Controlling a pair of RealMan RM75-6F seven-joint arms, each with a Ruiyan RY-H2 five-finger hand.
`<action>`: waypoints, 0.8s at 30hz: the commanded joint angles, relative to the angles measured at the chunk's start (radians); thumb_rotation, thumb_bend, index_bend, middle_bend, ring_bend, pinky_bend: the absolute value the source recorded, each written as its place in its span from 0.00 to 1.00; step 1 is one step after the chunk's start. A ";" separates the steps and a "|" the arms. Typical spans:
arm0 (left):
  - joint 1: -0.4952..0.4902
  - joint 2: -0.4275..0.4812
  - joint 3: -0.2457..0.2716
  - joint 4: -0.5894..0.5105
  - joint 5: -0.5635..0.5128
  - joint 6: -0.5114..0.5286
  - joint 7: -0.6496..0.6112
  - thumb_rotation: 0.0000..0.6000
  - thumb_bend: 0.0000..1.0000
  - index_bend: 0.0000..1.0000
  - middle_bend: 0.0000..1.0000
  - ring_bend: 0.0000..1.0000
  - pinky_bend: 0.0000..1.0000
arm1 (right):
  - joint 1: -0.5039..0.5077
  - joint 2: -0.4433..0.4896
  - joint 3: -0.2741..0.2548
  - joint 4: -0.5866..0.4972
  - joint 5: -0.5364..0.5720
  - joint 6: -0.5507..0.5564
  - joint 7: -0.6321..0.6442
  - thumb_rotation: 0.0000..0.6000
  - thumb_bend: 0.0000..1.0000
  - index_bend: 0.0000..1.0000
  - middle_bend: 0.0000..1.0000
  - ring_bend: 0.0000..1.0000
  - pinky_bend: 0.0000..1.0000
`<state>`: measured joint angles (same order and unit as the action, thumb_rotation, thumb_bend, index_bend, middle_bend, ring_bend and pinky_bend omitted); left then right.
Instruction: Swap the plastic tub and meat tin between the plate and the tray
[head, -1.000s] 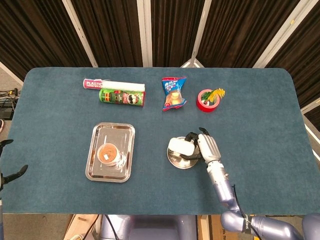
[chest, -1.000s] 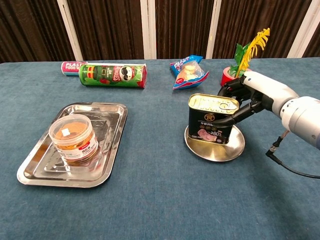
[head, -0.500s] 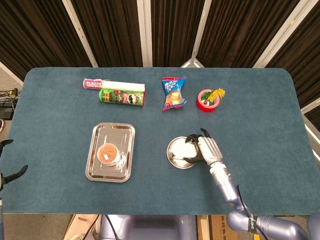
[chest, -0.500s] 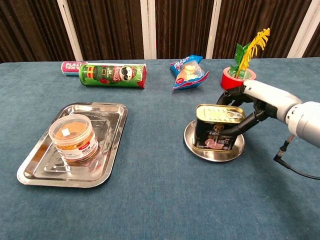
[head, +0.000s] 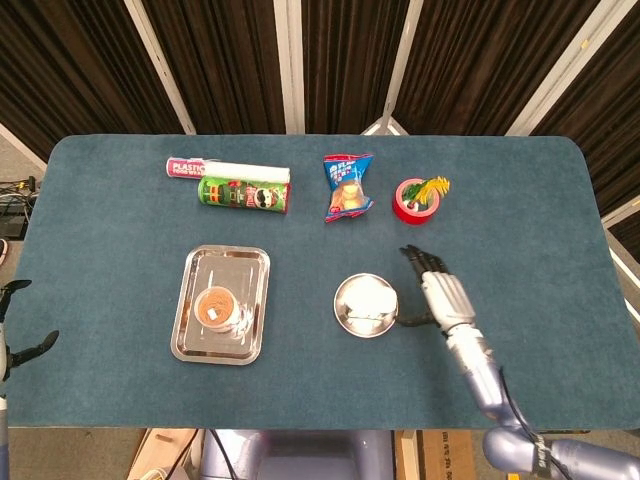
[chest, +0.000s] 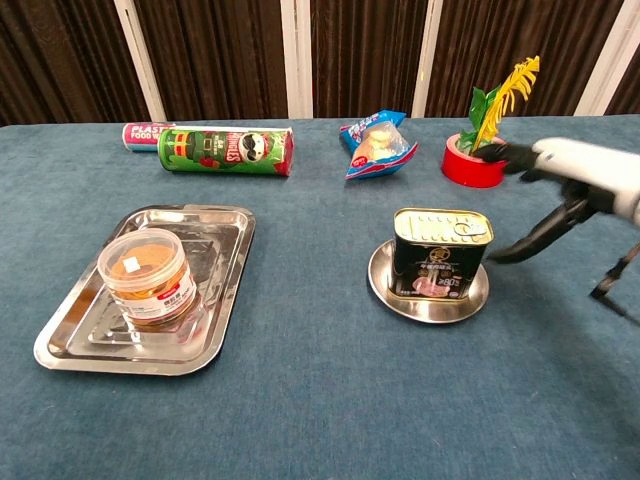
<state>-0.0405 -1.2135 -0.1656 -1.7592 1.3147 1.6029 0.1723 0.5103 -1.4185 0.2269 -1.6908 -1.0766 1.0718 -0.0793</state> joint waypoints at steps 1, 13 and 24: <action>0.000 0.009 0.007 -0.008 0.001 -0.009 0.000 1.00 0.07 0.27 0.00 0.00 0.03 | -0.132 0.120 -0.053 -0.048 -0.118 0.188 0.005 1.00 0.03 0.00 0.00 0.00 0.00; 0.027 0.059 0.059 -0.064 0.023 -0.017 0.022 1.00 0.07 0.26 0.00 0.00 0.03 | -0.302 0.135 -0.207 0.164 -0.425 0.480 -0.073 1.00 0.03 0.04 0.00 0.00 0.00; 0.007 0.063 0.078 -0.033 0.071 -0.056 0.000 1.00 0.07 0.25 0.00 0.00 0.03 | -0.317 0.204 -0.211 0.102 -0.418 0.434 -0.078 1.00 0.03 0.04 0.00 0.00 0.00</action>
